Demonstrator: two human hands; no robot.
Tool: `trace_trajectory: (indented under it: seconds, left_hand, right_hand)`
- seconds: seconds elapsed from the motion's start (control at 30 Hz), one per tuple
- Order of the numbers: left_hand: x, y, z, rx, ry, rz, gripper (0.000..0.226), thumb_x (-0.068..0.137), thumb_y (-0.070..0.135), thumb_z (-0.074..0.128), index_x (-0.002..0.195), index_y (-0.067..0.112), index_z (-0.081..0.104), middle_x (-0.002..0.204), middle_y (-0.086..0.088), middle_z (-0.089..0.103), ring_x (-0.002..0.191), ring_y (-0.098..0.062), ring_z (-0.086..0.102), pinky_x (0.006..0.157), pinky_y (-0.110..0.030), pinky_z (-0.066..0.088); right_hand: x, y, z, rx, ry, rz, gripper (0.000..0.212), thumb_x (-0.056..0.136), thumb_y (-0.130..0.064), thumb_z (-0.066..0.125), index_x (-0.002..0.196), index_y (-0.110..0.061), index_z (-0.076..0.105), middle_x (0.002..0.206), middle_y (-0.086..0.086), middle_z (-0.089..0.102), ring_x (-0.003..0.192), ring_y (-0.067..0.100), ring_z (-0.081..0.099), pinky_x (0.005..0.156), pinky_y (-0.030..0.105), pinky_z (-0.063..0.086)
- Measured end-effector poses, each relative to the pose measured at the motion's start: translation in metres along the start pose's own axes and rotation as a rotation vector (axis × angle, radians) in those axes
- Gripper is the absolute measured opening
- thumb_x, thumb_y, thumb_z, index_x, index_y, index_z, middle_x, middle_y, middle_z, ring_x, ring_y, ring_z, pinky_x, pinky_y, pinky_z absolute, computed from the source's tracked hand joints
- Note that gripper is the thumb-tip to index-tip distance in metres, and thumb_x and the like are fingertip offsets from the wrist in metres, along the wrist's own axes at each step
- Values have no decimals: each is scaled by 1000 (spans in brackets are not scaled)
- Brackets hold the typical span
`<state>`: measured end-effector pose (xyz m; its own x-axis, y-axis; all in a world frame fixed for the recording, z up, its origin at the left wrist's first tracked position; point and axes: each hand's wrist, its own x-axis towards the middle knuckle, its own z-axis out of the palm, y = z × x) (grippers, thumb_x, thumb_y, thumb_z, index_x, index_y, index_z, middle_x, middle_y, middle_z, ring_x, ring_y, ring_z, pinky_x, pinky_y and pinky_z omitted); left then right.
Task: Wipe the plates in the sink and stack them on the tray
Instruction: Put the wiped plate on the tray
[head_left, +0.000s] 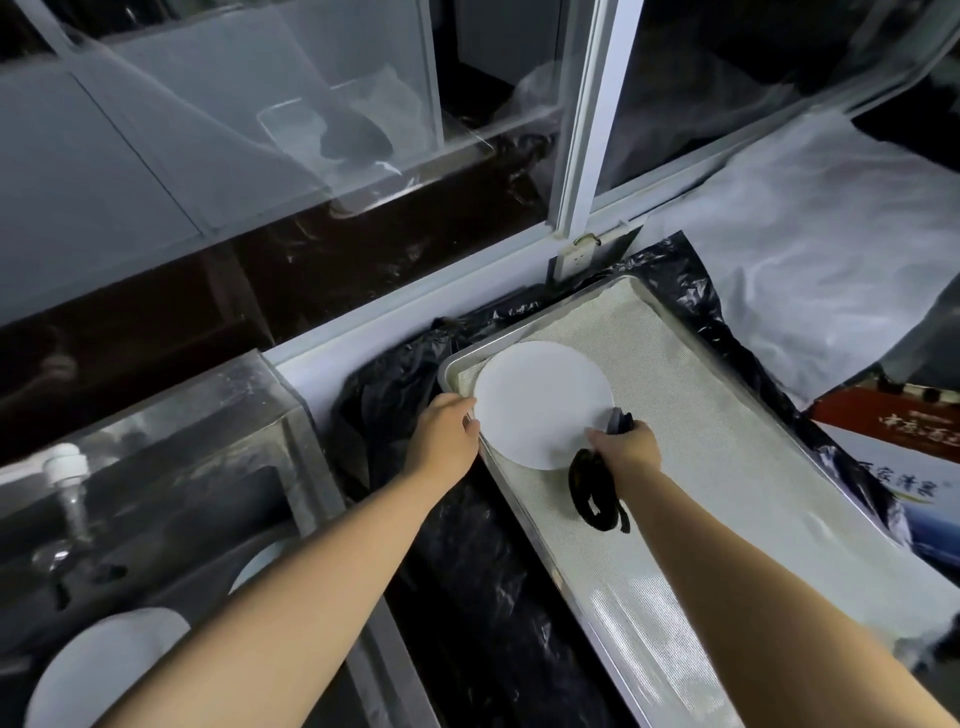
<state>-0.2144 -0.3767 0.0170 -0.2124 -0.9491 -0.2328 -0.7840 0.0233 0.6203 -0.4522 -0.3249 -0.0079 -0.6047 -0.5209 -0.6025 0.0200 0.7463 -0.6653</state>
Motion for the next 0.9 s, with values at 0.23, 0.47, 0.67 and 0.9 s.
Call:
trace_trajectory:
  seconds: [0.23,0.47,0.67,0.9]
  left_hand:
    - [-16,-3,-7,7,-10,27,40,104,24,53,143,17,58,146,4,48,135,-19,46,110,-36,44]
    - [-58,-18,-27,-51,5,57,39,103,23,53,140,16,60,141,4,53,126,-18,54,108,-38,47]
    - [-118,-68,-65,-56,41,34,35,103,27,52,135,21,64,136,4,58,120,-20,59,103,-38,50]
    - [-236,-184,-125,-8,44,-29,30,104,26,50,127,22,68,125,2,64,106,-21,64,90,-40,55]
  right_hand:
    - [-22,-3,-13,-121,155,-38,41,96,-36,56,126,-8,48,107,12,60,84,27,57,73,37,46]
    - [-74,-11,-20,-109,211,-133,38,97,-37,53,124,-10,48,98,9,56,93,32,60,80,40,50]
    - [-163,-11,39,-111,70,-297,30,91,-26,56,117,-11,58,99,9,64,87,27,58,77,32,44]
    - [-292,42,156,-217,-130,-366,20,90,-31,63,97,-12,62,90,10,64,86,28,61,72,31,40]
